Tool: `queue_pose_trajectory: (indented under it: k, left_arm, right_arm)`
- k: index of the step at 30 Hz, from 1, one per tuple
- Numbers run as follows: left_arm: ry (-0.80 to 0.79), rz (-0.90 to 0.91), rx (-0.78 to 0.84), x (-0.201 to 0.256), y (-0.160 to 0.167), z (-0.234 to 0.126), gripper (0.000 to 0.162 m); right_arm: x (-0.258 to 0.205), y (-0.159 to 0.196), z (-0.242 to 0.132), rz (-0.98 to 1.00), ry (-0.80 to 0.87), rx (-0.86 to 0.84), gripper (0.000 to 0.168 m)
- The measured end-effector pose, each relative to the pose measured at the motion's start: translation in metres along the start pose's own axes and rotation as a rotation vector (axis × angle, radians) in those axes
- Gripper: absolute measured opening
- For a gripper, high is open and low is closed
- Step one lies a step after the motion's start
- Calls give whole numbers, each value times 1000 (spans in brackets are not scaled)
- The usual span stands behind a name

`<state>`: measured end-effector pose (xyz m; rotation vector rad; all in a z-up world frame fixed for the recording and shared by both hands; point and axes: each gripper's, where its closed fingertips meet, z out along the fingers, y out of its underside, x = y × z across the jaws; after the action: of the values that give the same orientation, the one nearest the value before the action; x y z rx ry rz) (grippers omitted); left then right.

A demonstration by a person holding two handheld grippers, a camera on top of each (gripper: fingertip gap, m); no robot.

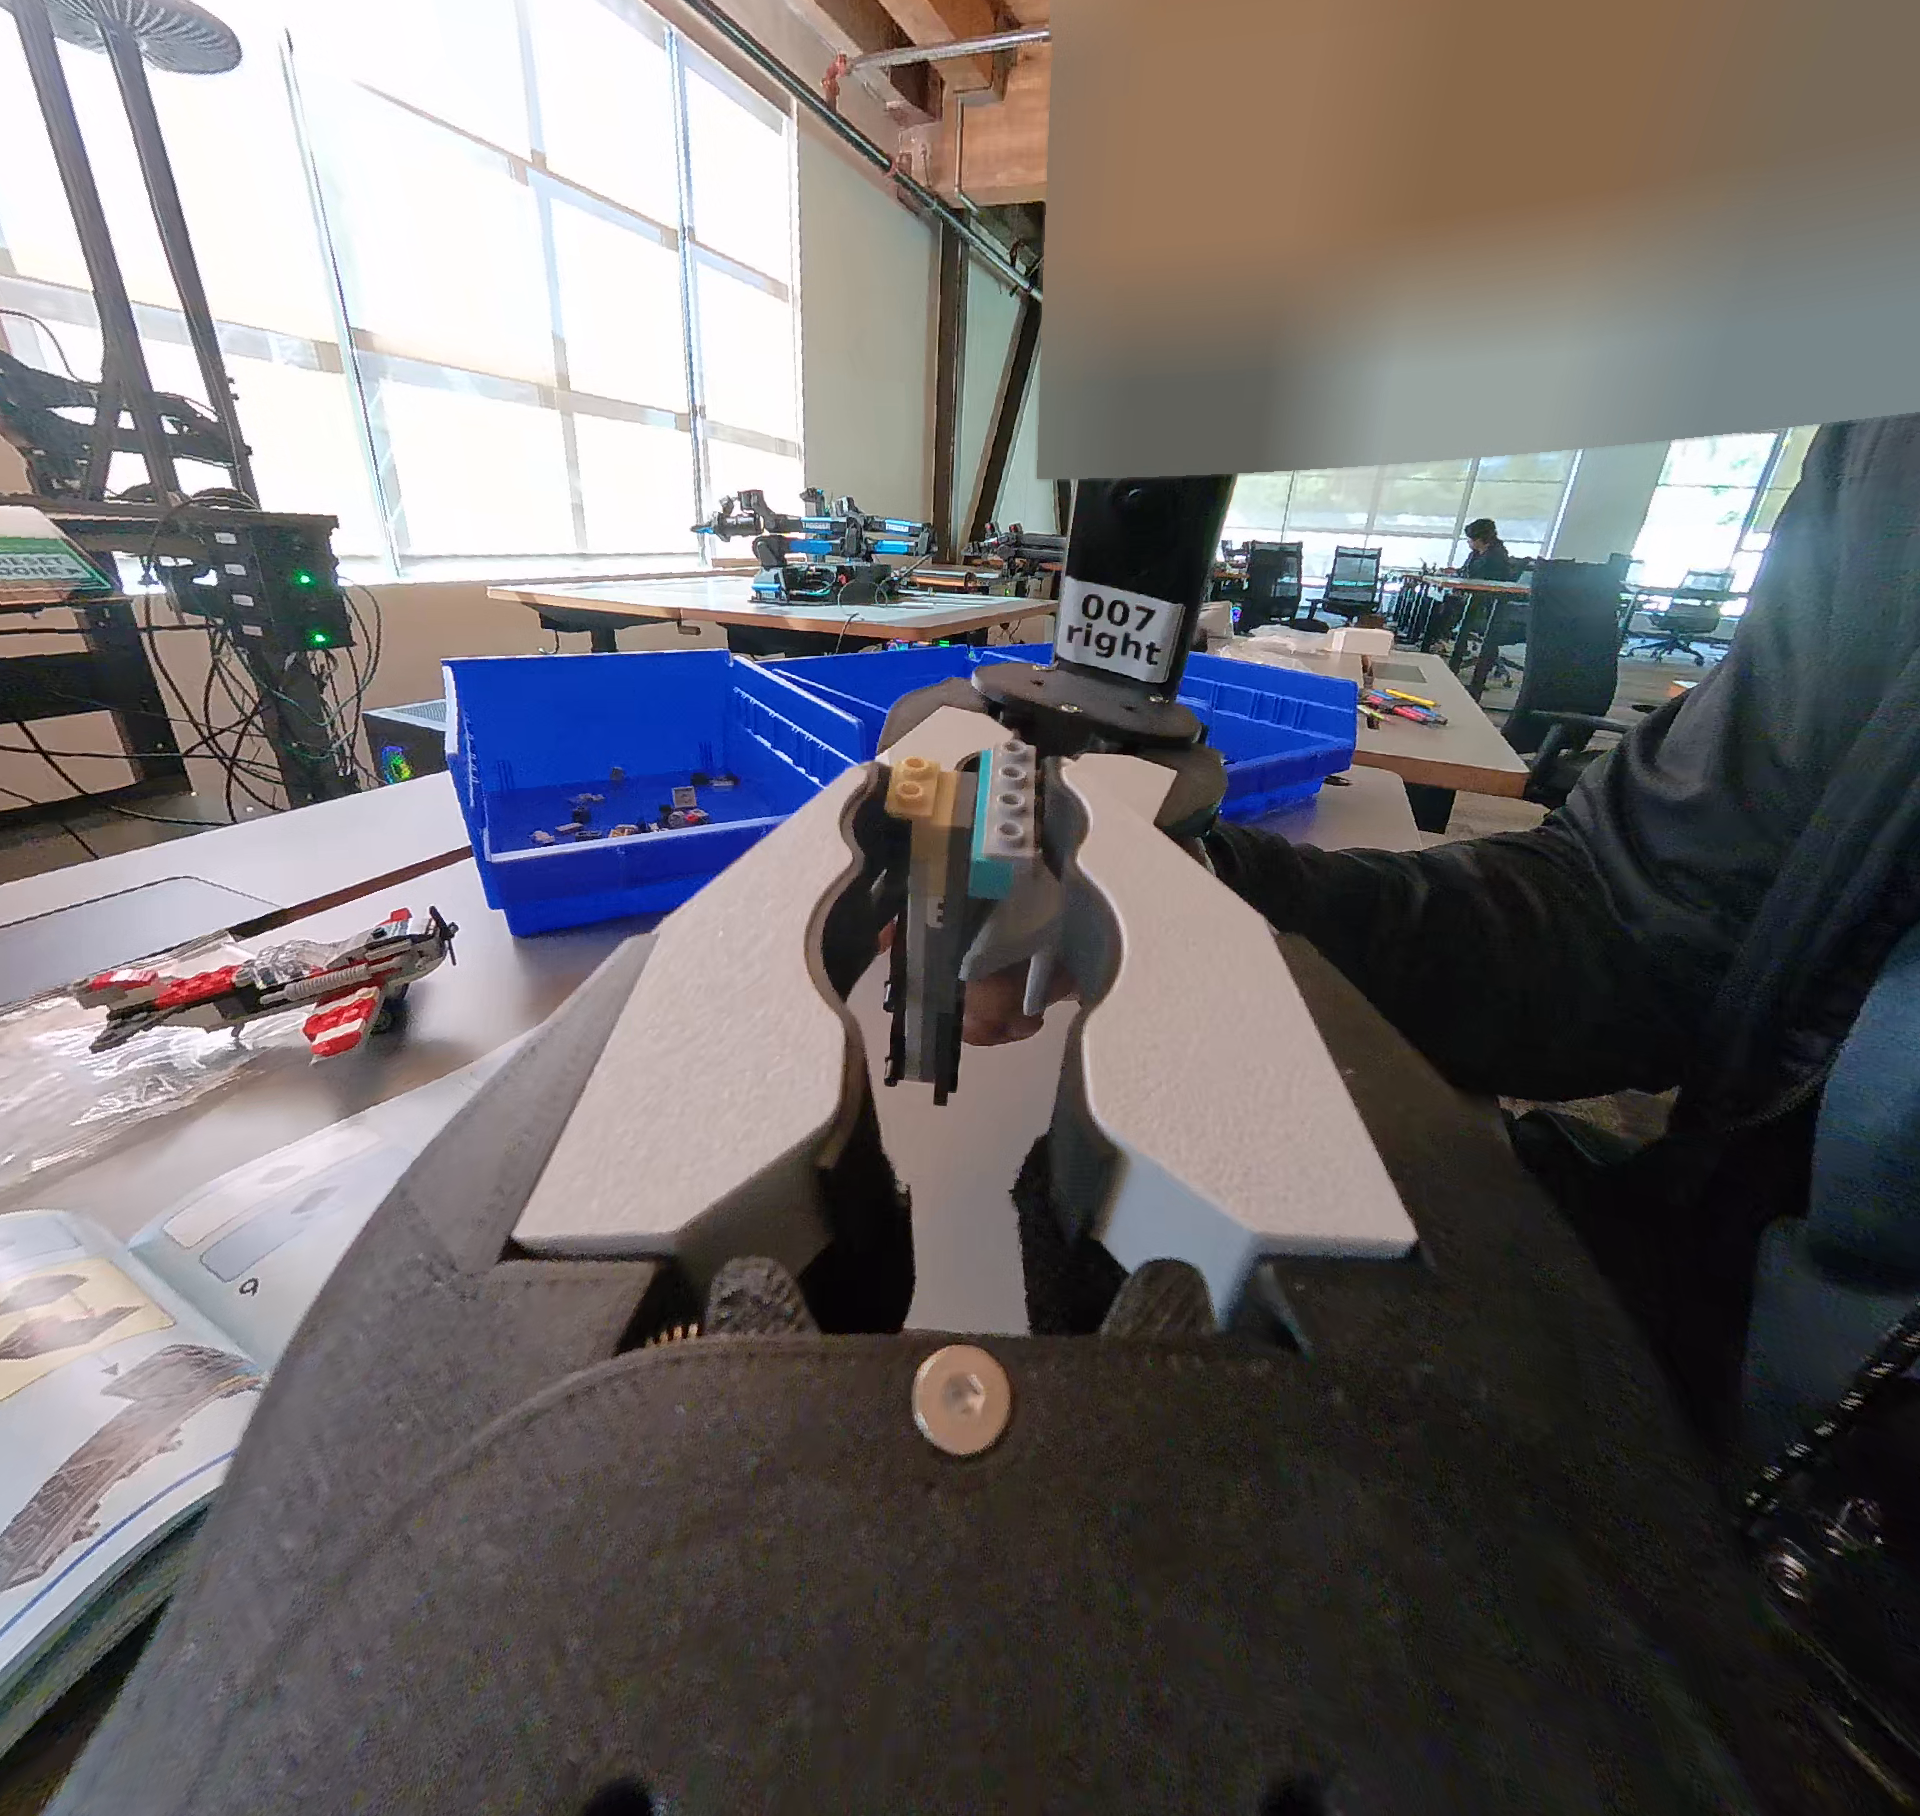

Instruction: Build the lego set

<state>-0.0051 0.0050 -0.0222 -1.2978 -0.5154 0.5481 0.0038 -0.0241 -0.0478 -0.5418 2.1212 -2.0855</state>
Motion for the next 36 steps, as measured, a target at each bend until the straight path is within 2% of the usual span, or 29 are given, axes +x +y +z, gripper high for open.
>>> queue_pose_trajectory:
  k: [22,36]
  left_arm:
    - [61,24,72,10,-7,0,27]
    - [34,-72,108,6,-10,4,30]
  right_arm:
    - [-8,-9,-4,8,-56,60,17]
    - [-3,-11,-5,59,-50,104,17]
